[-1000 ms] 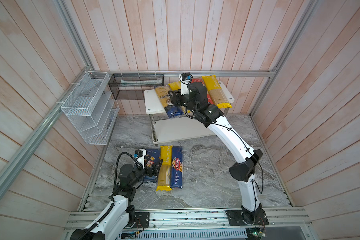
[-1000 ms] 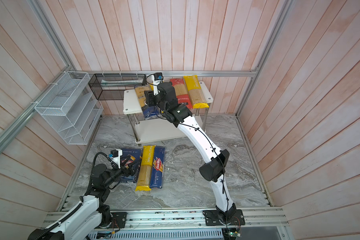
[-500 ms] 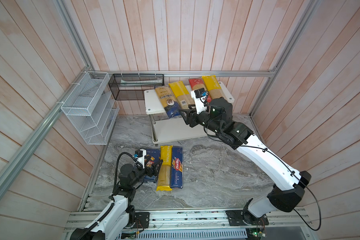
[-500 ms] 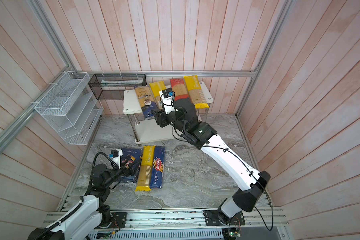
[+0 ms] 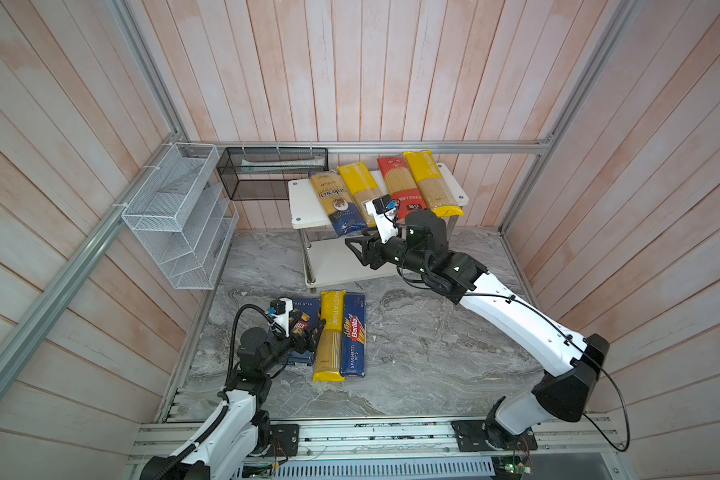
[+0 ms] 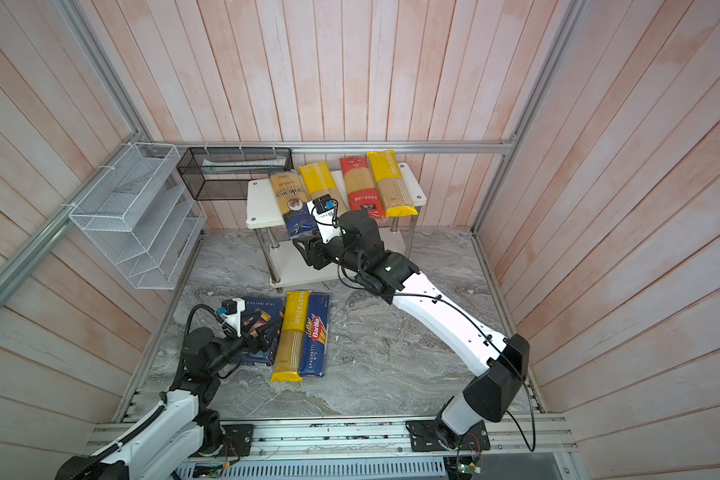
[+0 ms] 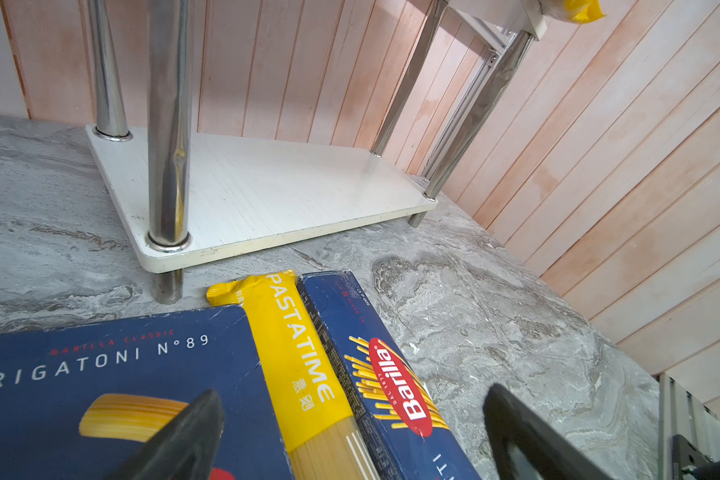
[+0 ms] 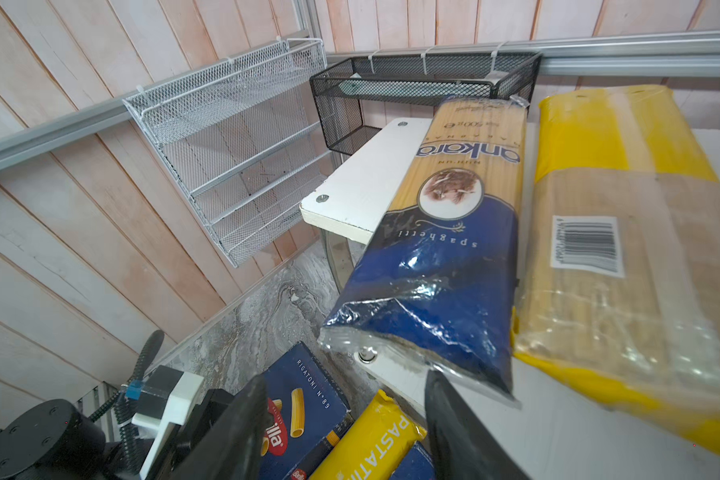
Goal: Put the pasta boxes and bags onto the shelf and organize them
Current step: 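Withdraw the right gripper from the shelf down toward the table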
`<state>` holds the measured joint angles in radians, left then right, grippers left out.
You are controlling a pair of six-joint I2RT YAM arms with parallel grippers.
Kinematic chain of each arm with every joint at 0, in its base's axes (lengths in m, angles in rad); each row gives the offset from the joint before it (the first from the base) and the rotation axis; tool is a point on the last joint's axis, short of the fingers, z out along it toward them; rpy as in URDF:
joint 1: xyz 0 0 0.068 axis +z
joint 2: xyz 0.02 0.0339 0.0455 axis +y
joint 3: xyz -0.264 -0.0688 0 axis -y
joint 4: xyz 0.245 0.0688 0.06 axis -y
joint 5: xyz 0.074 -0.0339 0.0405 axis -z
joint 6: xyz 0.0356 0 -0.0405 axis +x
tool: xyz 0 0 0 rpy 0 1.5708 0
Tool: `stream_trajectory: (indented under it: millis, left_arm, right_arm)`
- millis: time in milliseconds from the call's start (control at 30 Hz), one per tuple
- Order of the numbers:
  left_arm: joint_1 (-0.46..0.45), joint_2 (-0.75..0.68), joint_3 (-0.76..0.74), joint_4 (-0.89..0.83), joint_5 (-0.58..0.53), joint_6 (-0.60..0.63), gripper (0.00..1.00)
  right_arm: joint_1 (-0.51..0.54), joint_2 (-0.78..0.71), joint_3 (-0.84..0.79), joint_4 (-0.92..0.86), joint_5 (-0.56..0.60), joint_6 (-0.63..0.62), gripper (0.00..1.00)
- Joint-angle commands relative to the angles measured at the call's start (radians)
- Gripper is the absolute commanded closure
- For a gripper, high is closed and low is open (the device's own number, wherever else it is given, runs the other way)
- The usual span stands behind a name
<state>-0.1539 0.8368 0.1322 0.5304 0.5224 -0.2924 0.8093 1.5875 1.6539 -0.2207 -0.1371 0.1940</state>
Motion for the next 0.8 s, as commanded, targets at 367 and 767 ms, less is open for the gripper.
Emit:
stream_trajectory:
  millis: [367,767]
  left_arm:
    - [-0.005,-0.002,-0.003,-0.003,-0.007,0.007,0.0]
    - [-0.005,-0.008,-0.004,-0.005,-0.01,0.007,0.0]
  right_arm:
    - [-0.016,0.186,0.201,-0.005,-0.05,-0.023,0.38]
    - [-0.012,0.085,0.124,-0.028,-0.004,-0.031,0.37]
